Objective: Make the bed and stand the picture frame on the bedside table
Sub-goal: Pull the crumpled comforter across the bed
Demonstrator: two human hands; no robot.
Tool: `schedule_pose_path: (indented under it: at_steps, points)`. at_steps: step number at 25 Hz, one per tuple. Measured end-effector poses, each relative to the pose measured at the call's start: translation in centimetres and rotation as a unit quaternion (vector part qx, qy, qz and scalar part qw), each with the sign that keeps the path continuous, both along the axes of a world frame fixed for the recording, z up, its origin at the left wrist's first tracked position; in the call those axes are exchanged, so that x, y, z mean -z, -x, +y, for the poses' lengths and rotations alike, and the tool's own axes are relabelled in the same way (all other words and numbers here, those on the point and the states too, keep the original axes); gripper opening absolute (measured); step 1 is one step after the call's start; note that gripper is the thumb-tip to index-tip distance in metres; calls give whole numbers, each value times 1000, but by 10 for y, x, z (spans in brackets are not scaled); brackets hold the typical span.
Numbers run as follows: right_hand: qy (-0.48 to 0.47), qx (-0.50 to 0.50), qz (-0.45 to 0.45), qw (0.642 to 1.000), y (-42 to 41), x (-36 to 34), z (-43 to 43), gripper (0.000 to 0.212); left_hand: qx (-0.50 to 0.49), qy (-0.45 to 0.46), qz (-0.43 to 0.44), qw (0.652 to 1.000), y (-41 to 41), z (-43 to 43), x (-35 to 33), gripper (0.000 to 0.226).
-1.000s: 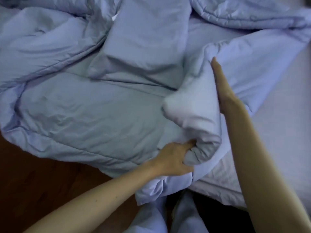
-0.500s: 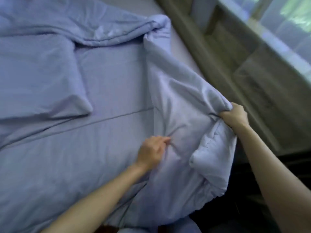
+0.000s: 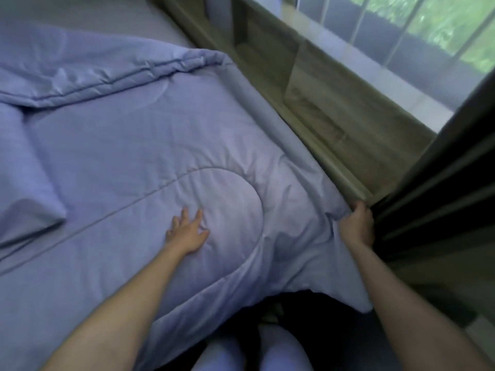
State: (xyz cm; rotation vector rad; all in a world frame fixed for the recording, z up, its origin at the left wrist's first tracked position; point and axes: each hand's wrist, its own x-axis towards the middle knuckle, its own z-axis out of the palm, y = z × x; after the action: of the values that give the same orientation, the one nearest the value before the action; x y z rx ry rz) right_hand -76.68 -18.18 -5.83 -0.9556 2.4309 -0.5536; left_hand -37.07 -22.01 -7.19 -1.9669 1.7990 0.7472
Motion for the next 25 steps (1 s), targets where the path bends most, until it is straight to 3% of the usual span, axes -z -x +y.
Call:
schedule_pose_path:
  at_steps: [4, 7, 11, 14, 18, 21, 25]
  points:
    - [-28, -155, -31, 987, -34, 9, -24, 39, 30, -42, -2, 999, 7, 8, -16, 68]
    - [-32, -267, -88, 959, -84, -10, -55, 37, 29, -43, 68, 996, 11, 18, -49, 51]
    - [25, -420, -158, 893, -186, -75, -89, 30, -112, 110, 161, 974, -4, 38, -117, 32]
    - [111, -518, -248, 811, -271, -156, -91, 24, -207, 255, 237, 914, -38, 60, -183, 24]
    - [180, -621, -340, 683, -374, -259, -44, 19, -302, 420, 324, 792, -98, 125, -269, 22]
    - [175, -678, -403, 589, -446, -306, 18, 12, -364, 496, 338, 712, -154, 199, -306, 24]
    - [144, -694, -481, 516, -540, -325, 113, 19, -419, 552, 303, 654, -227, 313, -329, 26]
